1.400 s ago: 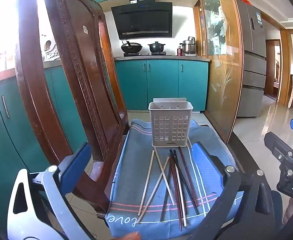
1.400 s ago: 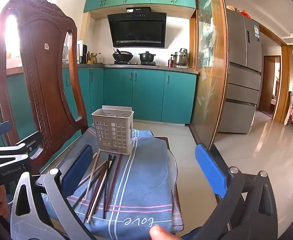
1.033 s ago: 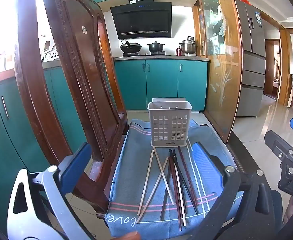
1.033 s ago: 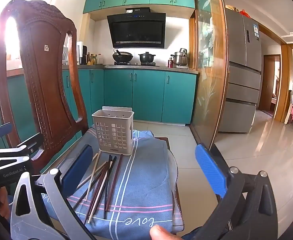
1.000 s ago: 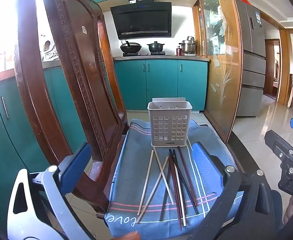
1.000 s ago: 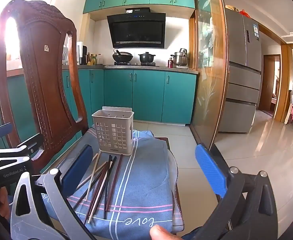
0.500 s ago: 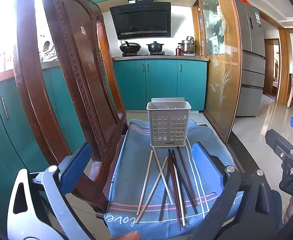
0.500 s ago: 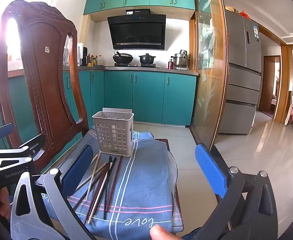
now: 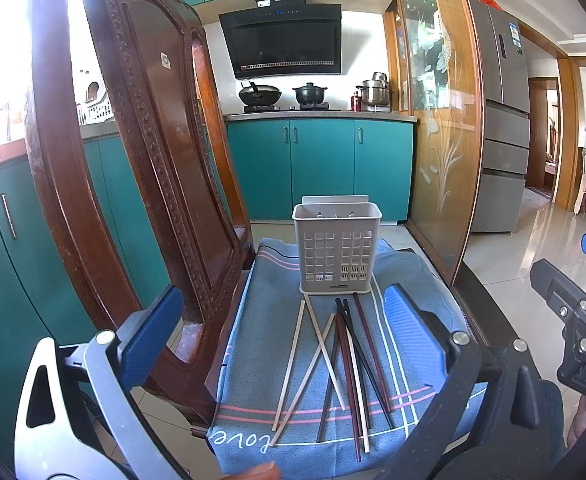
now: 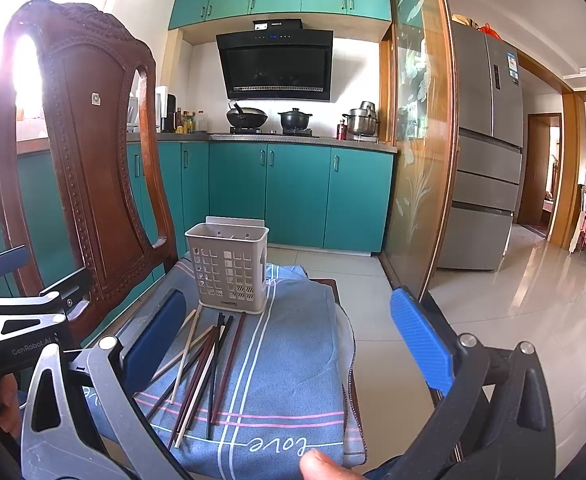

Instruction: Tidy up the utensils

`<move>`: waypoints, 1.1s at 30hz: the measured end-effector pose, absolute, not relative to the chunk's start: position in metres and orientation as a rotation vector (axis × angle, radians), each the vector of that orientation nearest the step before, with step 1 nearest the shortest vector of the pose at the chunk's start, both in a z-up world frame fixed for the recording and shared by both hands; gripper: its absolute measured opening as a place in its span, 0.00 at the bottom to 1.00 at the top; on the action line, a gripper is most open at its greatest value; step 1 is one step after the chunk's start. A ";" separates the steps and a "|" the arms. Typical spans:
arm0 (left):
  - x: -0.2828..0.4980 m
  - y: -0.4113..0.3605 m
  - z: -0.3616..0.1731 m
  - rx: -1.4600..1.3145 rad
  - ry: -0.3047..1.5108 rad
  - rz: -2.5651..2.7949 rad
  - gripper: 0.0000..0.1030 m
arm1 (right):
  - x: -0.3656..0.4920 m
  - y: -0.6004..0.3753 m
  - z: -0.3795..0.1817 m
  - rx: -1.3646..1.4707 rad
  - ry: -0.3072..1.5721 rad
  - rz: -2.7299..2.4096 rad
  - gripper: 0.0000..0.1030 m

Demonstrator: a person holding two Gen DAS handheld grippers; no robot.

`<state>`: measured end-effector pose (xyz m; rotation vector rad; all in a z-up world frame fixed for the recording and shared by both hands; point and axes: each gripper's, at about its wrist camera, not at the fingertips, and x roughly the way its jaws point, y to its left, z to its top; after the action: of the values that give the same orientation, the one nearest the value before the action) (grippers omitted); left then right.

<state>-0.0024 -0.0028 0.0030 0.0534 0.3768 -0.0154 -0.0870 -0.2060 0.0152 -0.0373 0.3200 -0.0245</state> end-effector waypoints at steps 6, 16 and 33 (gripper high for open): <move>-0.003 -0.004 0.004 0.054 0.377 -0.016 0.97 | -0.087 -0.206 0.016 -0.038 0.318 -0.025 0.97; -0.005 -0.009 0.003 0.058 0.378 -0.019 0.97 | -0.088 -0.205 0.018 -0.041 0.314 -0.028 0.97; -0.006 -0.010 0.003 0.060 0.380 -0.019 0.97 | -0.088 -0.207 0.018 -0.039 0.316 -0.028 0.97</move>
<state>-0.0060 -0.0100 0.0028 0.0599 0.3804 -0.0194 -0.0884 -0.2066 0.0180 -0.0385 0.3156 -0.0279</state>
